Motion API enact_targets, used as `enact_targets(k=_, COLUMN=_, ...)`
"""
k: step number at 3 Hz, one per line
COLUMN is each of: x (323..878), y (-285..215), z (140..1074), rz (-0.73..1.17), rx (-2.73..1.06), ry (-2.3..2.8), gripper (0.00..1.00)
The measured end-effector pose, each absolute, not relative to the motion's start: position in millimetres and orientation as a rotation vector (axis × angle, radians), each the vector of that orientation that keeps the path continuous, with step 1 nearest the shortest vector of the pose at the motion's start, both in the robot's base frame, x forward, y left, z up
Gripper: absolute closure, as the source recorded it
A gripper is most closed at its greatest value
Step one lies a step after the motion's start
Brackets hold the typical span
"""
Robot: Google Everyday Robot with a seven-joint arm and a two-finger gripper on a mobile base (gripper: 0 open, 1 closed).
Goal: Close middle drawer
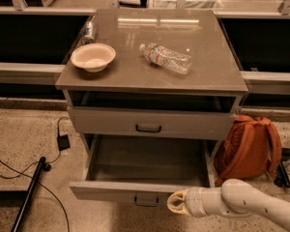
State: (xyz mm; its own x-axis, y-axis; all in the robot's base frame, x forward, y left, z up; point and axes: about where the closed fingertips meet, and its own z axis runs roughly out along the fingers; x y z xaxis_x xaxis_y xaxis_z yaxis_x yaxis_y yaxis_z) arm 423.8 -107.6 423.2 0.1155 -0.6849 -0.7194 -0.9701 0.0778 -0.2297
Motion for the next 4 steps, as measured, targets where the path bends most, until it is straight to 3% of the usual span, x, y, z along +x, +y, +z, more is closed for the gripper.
enact_targets(k=2, x=445, y=-99, z=389, rz=0.417, rx=-1.627, ry=1.636, gripper=1.0)
enact_targets(k=4, x=500, y=-96, z=365, rz=0.388, rx=-1.511, ry=1.648, gripper=1.0)
